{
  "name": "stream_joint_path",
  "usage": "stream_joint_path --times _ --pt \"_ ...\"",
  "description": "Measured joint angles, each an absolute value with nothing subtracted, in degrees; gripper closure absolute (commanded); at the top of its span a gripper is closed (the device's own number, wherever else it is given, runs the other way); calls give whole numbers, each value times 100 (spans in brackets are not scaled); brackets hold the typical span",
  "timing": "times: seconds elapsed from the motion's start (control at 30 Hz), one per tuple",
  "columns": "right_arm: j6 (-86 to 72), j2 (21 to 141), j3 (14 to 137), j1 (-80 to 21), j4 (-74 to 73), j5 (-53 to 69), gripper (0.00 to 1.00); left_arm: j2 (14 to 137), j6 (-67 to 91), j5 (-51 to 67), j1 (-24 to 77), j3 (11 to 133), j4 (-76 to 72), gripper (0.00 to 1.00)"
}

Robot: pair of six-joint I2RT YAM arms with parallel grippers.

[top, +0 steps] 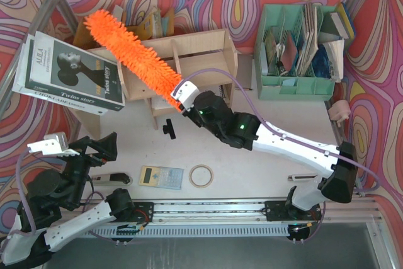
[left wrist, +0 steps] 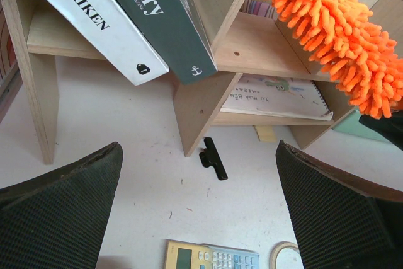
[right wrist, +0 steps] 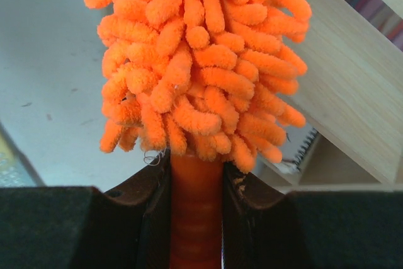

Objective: Dust the bookshelf with a duster

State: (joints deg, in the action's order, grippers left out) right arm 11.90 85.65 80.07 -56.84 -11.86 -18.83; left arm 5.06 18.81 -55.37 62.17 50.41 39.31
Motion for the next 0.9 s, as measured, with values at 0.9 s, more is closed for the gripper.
stream_joint_path --times 0.9 --pt "460 6908 7032 -4753 -2294 -3124 100 493 1881 -5559 6217 5028 3931 1"
